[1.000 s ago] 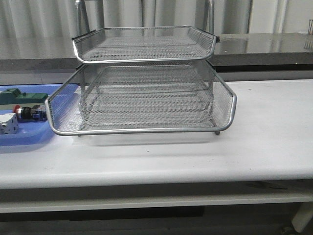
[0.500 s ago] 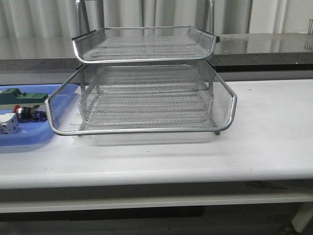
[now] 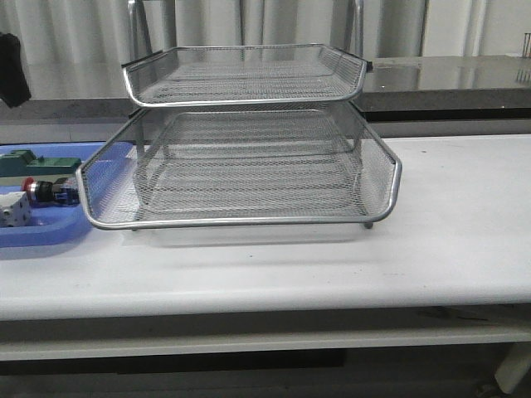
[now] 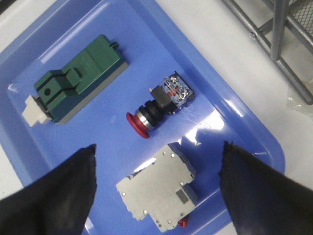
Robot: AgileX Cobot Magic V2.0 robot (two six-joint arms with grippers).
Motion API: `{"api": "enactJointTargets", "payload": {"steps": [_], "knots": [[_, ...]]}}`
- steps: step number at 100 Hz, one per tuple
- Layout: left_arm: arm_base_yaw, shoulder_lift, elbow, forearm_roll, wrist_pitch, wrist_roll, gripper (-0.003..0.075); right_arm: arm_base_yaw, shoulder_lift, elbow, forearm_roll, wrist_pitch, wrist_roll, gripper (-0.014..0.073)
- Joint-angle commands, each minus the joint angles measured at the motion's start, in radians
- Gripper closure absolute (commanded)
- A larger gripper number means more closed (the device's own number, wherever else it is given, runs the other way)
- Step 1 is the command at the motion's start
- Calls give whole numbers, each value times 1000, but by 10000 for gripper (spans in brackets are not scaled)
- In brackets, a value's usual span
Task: Place button on rack with both arms
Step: 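Lower the left gripper over the red push button in the blue tray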
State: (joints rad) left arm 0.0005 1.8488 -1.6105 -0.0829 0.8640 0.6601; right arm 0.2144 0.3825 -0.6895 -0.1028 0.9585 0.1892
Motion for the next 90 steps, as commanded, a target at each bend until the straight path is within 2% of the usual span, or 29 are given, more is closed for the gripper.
{"api": "enactJointTargets", "payload": {"steps": [1,19,58,90], "knots": [[-4,4,-80,-27,-8,44,206,1,8,-31,-14,-76,-4,662],[-13,108,-186,-31,46,99,206,1,8,-31,-14,-76,-4,662],[-45,285,-370,-18,88,122,206,1,8,-31,-14,-76,-4,662],[-43,353,-404,45,106,135,206,1,8,-31,-14,-76,-4,662]]}}
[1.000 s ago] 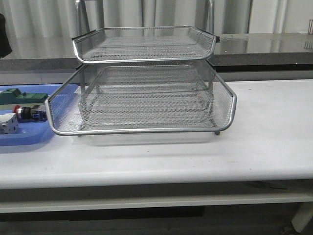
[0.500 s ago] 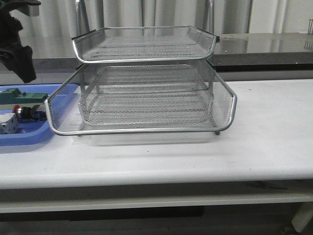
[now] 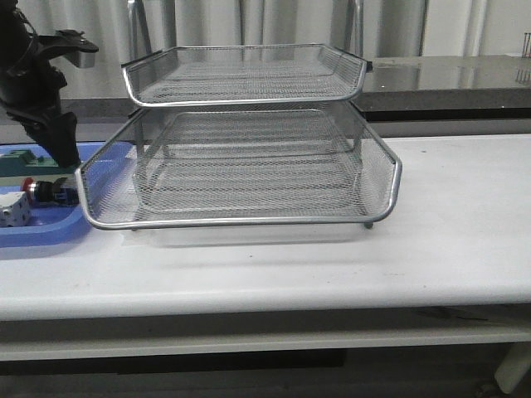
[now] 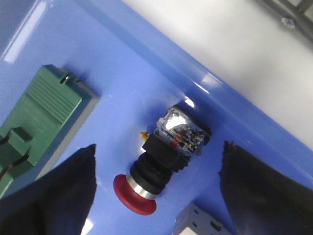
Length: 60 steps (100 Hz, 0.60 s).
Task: Place button on rack with both arms
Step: 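Lower the left gripper over the red push button in the blue tray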
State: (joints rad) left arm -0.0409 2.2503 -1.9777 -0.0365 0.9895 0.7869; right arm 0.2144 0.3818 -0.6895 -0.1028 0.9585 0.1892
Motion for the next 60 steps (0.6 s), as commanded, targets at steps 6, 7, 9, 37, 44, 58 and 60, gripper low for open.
{"api": "enactJointTargets", "payload": {"steps": [6,7,9,37,44,58,60], "knots": [[-2,-35,-37,-1,-20,20,206,1,8,-31,-14,-76,-4,662],[-2,-33,-37,-1,-20,20,206,1,8,-31,-14,-76,-4,662],[-2,-29,-37,-1,-20,22,206,1,8,-31,-14,-76,-4,662],[-2,12,-59,9,-43,22,206,1,8,-31,-14,-76,-4,662],[-2,22,-71,9,-43,22,206,1,8,-31,-14,-76,-4,662],[-2,45,-75,9,-47,31,206,1,8,-31,-14,-76,-4,662],[-2,47,-75,9,-47,31,206,1,8,-31,-14,-76,-4,662]]}}
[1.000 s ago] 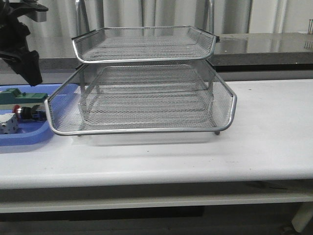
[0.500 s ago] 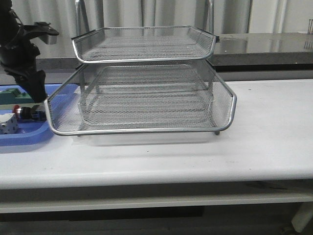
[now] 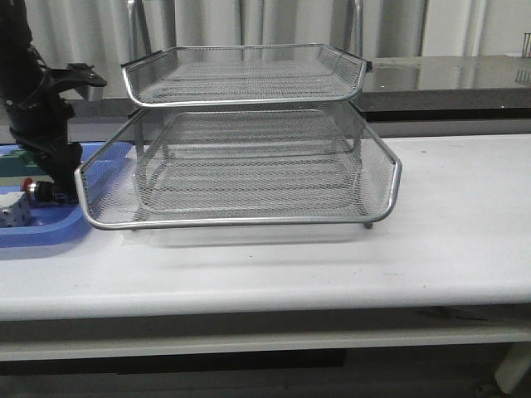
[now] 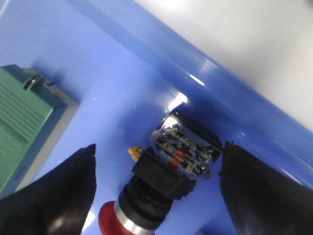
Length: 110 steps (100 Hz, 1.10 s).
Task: Place button on rack with both arms
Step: 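Lower the left gripper over the red push button in the blue tray, then close the left gripper on the red push button's black body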
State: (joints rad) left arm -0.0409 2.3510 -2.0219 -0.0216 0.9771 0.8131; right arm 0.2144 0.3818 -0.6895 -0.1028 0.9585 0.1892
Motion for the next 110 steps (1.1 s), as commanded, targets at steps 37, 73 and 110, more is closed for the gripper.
{"api": "enactJointTargets", "payload": {"steps": [37,73,110], "knots": [[0,-22,-32,-3,-50,21,206,1,9,-31,-14,-76,-4,662],[0,-14,-32,-5,-58,21,206,1,9,-31,-14,-76,-4,662],[0,-1,-32,-10,-60,21,276,1,9,-31,-14,-76,-4,662]]}}
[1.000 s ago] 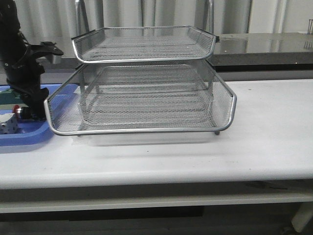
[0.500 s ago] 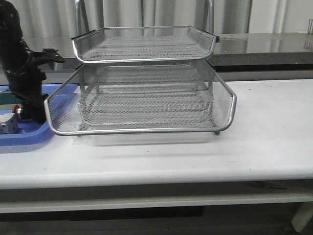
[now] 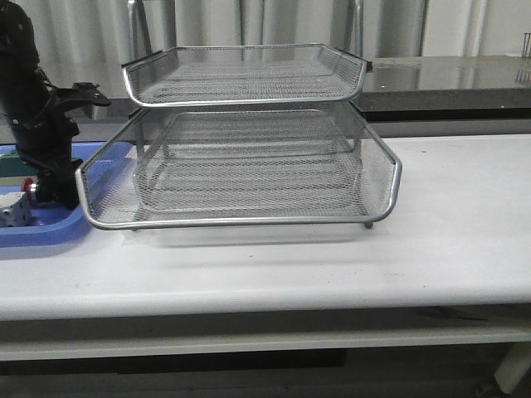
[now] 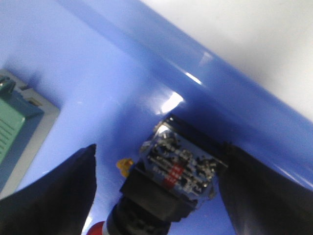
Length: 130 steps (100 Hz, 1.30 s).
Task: Place button on rack with both arms
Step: 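Close the left gripper on the red push button's black body, then lift the button and carry it over the pulled-out middle tray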
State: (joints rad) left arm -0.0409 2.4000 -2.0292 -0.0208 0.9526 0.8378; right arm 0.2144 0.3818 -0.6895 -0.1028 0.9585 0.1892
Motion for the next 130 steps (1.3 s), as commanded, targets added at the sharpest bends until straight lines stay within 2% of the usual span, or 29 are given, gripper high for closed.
{"api": "enactJointTargets", "payload": {"steps": [1,25,32,44,60,79,91,130], "knots": [[0,-50,-24,-10,-35,-4,276,1,9,-31,-14,-76,-4,662],[0,-50,-24,-1,-35,-4,594,1,9,-31,-14,-76,-4,662],[0,-50,-26,1,-33,-4,662,1,9,-31,-14,-76,-4,662],[0,-50,-71,7,17,-4,732,1,9,-31,-14,-76,-4,662],[0,-50,-194,7,123,-6,741,1,9,-31,-14,-76,-4,662],[1,-50,-377,8,318,-47,741,1,9,-31,-14,-76,-4,662],[1,-69,-445,41,318,-141,741,1,9,-31,-14,-76,-4,662],[1,-264,-439,29,318,-221,741,1,9,-31,-14,-76,-4,662]]}}
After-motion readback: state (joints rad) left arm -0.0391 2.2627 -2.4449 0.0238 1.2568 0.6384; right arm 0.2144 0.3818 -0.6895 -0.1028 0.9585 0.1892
